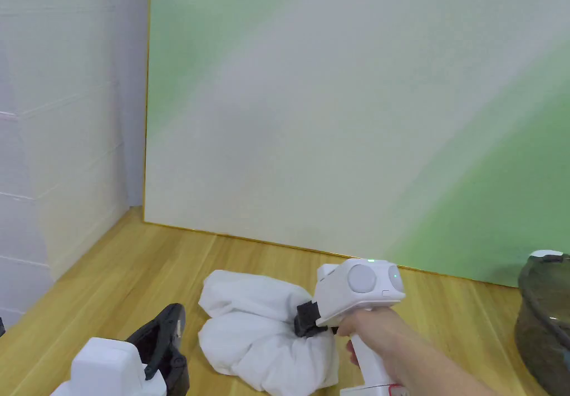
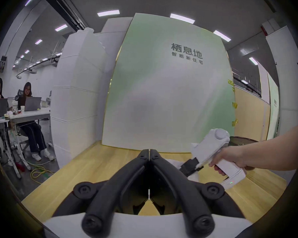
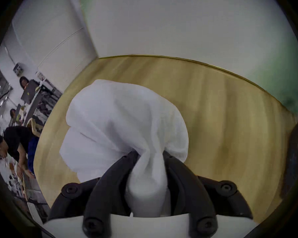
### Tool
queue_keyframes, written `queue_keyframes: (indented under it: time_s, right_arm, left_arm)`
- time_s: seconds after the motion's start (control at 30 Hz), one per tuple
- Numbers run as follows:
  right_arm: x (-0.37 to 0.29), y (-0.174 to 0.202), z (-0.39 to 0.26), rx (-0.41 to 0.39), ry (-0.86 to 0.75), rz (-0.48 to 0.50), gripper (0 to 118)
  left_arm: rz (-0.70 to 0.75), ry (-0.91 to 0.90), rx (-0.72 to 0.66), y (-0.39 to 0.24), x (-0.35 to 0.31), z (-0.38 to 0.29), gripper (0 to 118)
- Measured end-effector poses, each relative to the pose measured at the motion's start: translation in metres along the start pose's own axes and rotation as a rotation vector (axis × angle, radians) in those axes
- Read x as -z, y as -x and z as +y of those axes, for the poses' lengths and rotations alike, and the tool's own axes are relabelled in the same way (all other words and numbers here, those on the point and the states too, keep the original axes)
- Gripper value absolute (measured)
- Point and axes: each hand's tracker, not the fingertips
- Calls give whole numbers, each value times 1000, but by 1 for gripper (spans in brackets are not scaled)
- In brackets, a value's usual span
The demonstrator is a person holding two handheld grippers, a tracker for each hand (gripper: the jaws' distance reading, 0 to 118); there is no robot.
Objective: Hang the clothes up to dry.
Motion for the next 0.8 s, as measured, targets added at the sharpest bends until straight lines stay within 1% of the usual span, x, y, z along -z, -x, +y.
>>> queue_keyframes:
  time_s: [0.07,0.17,0.3,0.37,0.4,0.43,0.47,0.53,0.57,0.63,0.67,0.7,0.73,0.8]
  right_arm:
    - [-10,-29,-12,59,-11,0,23]
    - [-24,-65,-29,109,-20,-5,23]
    - [-40,-99,-45,154,-43,-28,23]
    - [-44,-112,-50,184,-51,-11,23]
    - [-44,-116,-52,198,-57,18,24]
    - [-46,-118,-54,212,-66,44,34]
    - [-48,-119,-55,207,-76,31,54]
    - [-61,-116,-57,193,-159,34,102]
    - [-75,-114,-59,172,-215,70,106]
    - [-102,-113,-63,174,-289,126,106]
    - [-118,-111,-67,172,-357,148,106]
    - [-138,-108,-75,154,-448,146,106]
    - [-154,-107,-82,135,-536,118,106]
    - [-186,-96,-106,76,-730,-20,107]
  left_arm:
    - [-23,6,1,-9,4,0,2]
    - [-51,12,16,-20,9,0,2]
    - [-57,32,25,-27,14,-3,2]
    - [-57,42,23,-29,16,-5,2]
    - [-54,46,25,-30,16,-6,2]
    - [-53,48,24,-31,17,-5,2]
    - [-54,52,19,-31,18,-4,2]
    - [-53,51,22,-33,20,-2,2]
    - [-50,48,32,-34,21,-1,2]
    - [-45,41,41,-34,22,2,2]
    - [-47,36,39,-33,22,4,2]
    - [-42,30,38,-32,22,5,2]
    - [-34,25,37,-32,23,6,2]
    - [-21,22,31,-31,25,8,2]
